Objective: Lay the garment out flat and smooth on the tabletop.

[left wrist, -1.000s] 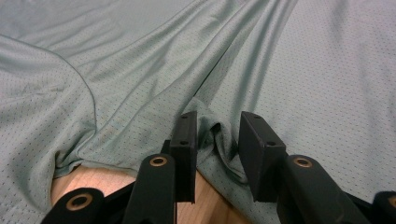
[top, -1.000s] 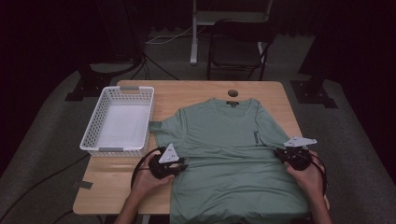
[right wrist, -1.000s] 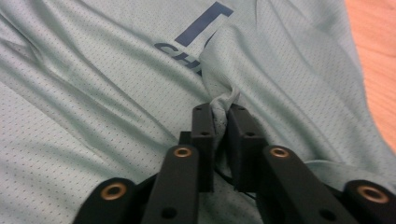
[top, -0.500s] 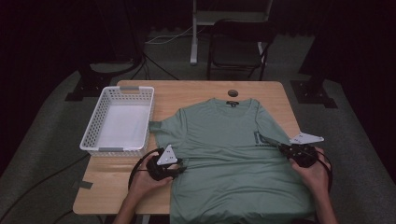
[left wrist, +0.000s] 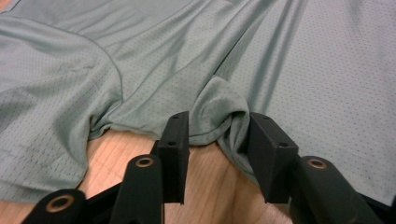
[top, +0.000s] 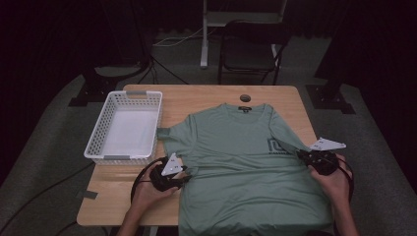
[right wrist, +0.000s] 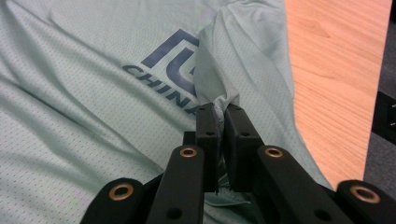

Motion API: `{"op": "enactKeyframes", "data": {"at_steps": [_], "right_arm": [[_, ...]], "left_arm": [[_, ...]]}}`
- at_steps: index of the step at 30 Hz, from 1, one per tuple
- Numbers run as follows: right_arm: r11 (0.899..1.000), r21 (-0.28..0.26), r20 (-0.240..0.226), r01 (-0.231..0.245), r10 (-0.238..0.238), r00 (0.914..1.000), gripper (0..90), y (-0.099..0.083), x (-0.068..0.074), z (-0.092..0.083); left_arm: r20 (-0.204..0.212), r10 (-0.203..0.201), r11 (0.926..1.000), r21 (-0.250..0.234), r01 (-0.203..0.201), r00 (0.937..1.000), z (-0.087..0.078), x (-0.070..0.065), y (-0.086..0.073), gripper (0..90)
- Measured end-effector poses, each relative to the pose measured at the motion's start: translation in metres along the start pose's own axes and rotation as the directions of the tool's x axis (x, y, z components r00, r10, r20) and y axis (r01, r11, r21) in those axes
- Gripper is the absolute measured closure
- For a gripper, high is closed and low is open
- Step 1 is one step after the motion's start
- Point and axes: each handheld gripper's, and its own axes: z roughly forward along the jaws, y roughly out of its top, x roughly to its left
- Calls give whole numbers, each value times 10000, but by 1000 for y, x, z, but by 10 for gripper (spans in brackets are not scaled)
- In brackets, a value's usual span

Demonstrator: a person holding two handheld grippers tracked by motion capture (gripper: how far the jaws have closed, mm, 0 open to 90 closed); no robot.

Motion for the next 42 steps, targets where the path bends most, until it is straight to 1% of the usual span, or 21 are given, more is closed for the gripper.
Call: {"op": "enactKeyframes", "data": {"at_steps": [5, 11, 12, 21, 33, 38, 42], "right_arm": [[9999, -150, 35, 17, -16, 10000, 847, 1, -2, -2], [9997, -223, 0, 83, -83, 10000, 847, 1, -5, -3], [9996, -266, -63, 75, -76, 10000, 847, 0, -7, -4], [9994, -276, -140, 226, -229, 9996, 846, -1, -14, -8], [9995, -224, -41, 232, -233, 9997, 846, -1, -18, -11], [9992, -228, 1, 317, -317, 9995, 846, 1, -20, -11], [9990, -305, 38, 314, -313, 9995, 846, 2, -22, -12]], "left_arm": [[-7, -3, 10000, 49, 3, 10000, -2, 2, -2, 598], [7, -69, 10000, 1, 69, 10000, -4, 4, -3, 592], [6, -97, 10000, -5, 97, 10000, -4, 5, -3, 589], [21, -249, 9996, -118, 249, 9997, -8, 8, -5, 569], [66, -447, 9989, -130, 448, 9990, -7, 11, -9, 548], [43, -483, 9988, -124, 483, 9988, -9, 12, -11, 542], [58, -614, 9979, -191, 615, 9981, -9, 13, -13, 530]]}}
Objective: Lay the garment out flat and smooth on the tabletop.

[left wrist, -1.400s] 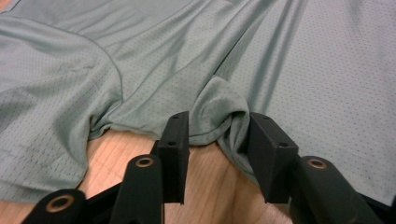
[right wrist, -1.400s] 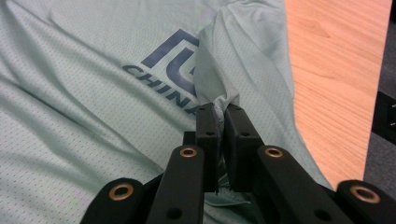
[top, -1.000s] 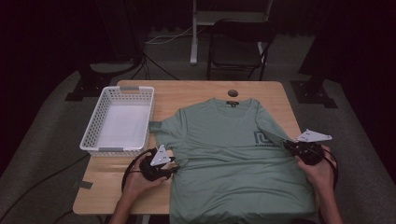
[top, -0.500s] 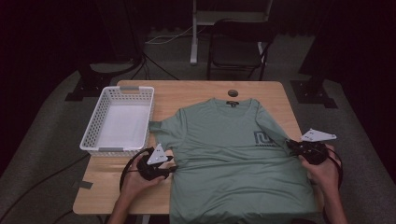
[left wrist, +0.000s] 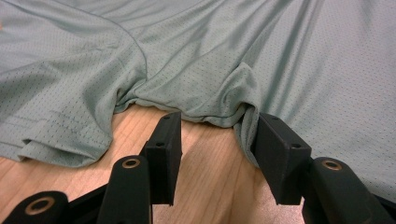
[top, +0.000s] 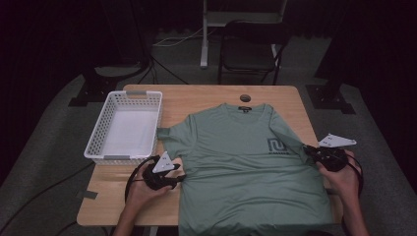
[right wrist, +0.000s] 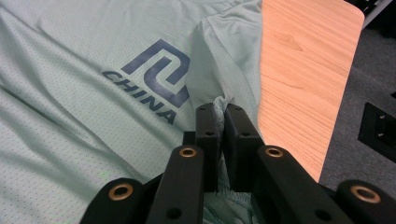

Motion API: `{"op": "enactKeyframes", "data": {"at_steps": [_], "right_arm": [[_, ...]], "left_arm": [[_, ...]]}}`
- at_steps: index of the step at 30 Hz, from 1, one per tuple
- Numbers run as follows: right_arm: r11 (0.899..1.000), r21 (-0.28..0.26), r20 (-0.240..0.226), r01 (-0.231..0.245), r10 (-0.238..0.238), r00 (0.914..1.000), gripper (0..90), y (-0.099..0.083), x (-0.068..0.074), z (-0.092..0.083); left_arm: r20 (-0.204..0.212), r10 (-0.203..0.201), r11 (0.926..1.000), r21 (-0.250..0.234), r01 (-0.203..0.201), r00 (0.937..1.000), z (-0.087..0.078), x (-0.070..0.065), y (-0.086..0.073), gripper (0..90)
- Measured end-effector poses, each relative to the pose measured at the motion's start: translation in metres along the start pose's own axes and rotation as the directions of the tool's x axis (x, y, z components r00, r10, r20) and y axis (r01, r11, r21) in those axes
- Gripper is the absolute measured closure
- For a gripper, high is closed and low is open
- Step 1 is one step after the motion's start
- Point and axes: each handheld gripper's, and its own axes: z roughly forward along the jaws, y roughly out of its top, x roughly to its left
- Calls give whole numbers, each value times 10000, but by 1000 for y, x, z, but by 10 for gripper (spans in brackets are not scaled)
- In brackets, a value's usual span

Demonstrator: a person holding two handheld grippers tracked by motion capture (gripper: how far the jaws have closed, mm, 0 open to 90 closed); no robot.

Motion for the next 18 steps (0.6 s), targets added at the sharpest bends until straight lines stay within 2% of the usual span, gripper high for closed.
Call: {"op": "enactKeyframes", "data": {"at_steps": [18], "right_arm": [[9998, 37, 135, -186, 185, 9997, 845, -2, -9, -2]], "left_arm": [[-49, -197, 9998, -5, 197, 9998, -3, 2, -4, 516]]}}
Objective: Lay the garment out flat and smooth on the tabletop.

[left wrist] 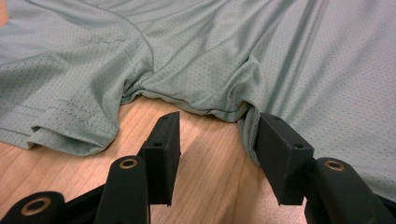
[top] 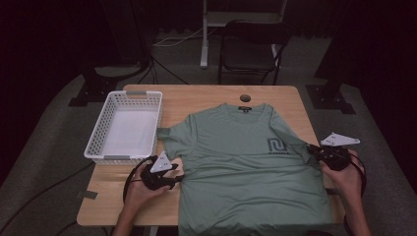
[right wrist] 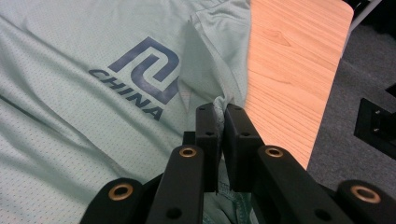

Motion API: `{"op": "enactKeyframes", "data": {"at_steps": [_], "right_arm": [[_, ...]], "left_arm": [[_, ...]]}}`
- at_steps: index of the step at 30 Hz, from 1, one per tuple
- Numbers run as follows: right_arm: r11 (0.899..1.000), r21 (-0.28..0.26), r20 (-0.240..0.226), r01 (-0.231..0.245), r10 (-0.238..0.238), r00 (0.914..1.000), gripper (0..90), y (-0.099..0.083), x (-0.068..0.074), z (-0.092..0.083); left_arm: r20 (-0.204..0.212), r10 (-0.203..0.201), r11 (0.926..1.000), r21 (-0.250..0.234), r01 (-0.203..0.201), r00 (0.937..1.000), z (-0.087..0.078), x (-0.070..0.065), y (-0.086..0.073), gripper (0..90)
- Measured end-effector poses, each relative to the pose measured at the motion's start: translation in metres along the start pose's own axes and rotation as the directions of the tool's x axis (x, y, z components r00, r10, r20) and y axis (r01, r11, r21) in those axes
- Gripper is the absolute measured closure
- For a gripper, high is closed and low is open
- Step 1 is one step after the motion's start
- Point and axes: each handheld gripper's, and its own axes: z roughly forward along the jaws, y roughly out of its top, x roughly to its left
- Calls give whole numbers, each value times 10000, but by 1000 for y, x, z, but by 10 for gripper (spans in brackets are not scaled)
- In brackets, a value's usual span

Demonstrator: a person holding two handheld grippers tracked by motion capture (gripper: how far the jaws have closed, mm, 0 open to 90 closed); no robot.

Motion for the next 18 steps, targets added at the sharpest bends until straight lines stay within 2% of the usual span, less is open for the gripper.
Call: {"op": "enactKeyframes", "data": {"at_steps": [13, 18], "right_arm": [[10000, 6, 25, 7, -7, 10000, 839, 0, -3, 2], [9999, -27, 68, 143, -143, 9999, 836, 2, -4, 1]], "left_arm": [[14, -112, 9999, 21, 112, 9999, -2, 2, -2, 503], [48, -125, 9999, 35, 125, 9999, -1, 2, -2, 502]]}}
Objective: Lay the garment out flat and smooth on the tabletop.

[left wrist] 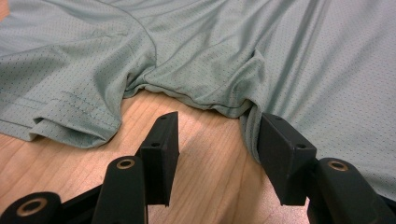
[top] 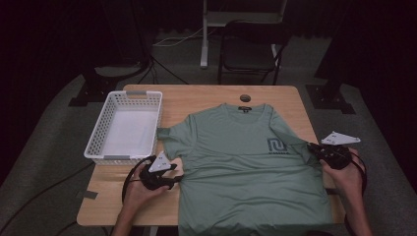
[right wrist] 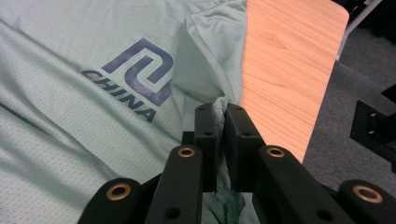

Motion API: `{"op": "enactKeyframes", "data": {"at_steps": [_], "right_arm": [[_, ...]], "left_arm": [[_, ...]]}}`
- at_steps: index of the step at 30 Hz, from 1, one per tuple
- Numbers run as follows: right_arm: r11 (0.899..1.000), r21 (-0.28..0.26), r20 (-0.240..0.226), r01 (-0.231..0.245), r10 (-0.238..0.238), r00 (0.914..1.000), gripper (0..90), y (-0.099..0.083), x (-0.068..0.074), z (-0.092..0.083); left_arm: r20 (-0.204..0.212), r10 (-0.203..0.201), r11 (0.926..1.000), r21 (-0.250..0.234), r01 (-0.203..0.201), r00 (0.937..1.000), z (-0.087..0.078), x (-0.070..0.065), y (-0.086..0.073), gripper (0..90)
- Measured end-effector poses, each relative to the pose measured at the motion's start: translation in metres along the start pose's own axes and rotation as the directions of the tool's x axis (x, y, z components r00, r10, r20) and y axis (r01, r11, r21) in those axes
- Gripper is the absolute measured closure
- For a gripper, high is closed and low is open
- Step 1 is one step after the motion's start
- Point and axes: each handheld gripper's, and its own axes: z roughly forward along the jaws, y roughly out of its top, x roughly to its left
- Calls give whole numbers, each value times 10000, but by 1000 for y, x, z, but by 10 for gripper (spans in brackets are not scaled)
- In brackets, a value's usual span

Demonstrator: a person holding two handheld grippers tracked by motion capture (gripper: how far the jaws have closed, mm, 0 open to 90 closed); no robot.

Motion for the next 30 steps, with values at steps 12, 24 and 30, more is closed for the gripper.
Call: {"op": "enactKeyframes", "data": {"at_steps": [12, 24, 30], "right_arm": [[9994, -188, 195, 298, -295, 9994, 840, 3, -5, -2], [9990, -149, 418, 412, -406, 9983, 841, 3, -10, -4], [9987, -126, 476, 501, -495, 9976, 842, 1, -13, -5]], "left_arm": [[80, -94, 9999, -43, 95, 9999, 1, 1, 0, 499], [138, -163, 9998, -80, 164, 9998, 1, 1, -1, 498], [172, -184, 9998, -93, 186, 9997, 1, 1, -1, 499]]}}
